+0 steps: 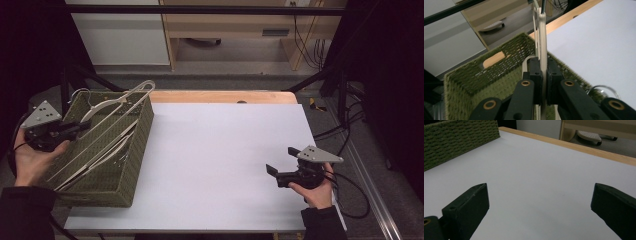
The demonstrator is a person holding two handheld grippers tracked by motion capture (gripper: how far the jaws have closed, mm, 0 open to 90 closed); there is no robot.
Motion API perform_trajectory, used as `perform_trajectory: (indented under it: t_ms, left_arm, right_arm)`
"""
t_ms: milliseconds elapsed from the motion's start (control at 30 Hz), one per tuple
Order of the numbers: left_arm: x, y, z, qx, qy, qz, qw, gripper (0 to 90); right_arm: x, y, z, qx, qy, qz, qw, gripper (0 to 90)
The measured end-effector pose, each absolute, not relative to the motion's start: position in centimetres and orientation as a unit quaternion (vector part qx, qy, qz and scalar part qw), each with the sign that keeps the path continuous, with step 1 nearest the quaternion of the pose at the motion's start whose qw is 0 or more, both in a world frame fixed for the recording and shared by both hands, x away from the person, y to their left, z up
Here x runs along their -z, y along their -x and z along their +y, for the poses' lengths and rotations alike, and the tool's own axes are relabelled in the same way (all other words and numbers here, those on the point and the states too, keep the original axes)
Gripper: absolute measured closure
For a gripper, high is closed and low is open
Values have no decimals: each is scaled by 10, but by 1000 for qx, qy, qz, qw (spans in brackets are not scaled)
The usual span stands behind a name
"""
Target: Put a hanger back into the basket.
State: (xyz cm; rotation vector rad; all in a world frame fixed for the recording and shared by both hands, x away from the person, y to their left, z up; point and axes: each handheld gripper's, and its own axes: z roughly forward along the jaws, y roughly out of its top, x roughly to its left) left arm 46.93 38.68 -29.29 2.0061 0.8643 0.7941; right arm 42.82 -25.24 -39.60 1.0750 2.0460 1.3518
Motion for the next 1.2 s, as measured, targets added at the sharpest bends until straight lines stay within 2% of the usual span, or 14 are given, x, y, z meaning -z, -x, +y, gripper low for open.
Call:
perform_trajectory:
  t_ms: [300,633,867,1067,1200]
  left_arm:
    - [317,-476,408,-315,-798,369,358,852]
    - [353,-483,401,-317,-808,379,321,852]
    - [379,-486,399,-298,-816,387,310,848]
    - [389,-487,400,-243,-824,404,313,783]
    - [390,-486,399,-234,-824,404,321,718]
  right_arm:
    - [397,-428,-253,-489,-392,746,227,25]
    - [397,-428,-254,-490,-388,746,229,24]
    - [397,-428,-253,-489,-391,745,230,24]
    - [398,-428,-252,-489,-391,745,228,24]
    - [398,-428,-251,-489,-391,746,229,24]
